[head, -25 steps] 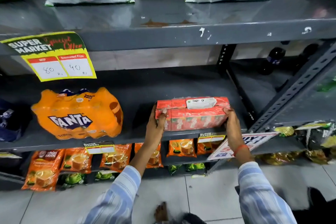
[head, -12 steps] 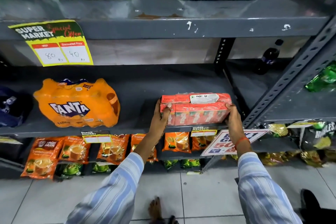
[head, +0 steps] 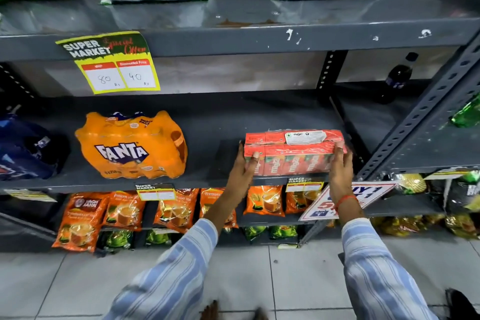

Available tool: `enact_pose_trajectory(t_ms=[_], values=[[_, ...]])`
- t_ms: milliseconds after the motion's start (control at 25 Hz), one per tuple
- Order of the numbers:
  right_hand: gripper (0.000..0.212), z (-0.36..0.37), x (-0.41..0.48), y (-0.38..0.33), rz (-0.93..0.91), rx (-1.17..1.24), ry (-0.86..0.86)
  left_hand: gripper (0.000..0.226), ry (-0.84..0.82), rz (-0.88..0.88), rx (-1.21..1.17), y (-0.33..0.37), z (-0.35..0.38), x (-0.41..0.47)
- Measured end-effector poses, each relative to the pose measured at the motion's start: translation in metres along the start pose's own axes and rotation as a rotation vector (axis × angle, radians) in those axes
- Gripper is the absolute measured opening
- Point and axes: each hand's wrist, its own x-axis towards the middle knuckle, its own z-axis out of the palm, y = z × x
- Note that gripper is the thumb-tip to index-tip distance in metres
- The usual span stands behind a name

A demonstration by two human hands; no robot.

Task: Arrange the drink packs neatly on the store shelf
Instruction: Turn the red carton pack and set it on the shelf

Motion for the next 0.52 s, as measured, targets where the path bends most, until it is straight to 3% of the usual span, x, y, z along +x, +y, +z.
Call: enact_pose_trajectory(t_ms=[80,360,520], values=[[0.051,0.005,-0.005,-0.001,0.007,0.012,0.020,0.041,-0.017,0.025,0.007,-0.002,0.002,-0.003],[0.049,0.036,-0.036,0.002,-0.041,-0.060,-0.074,0.055,0.075,0.070,-0.043,-0.007,-0.039,-0.009],[0.050,0.053,-0.046,0.000,-0.040,-0.038,-0.119,0.043,0.115,0.079,-0.031,-0.012,-0.055,-0.009]])
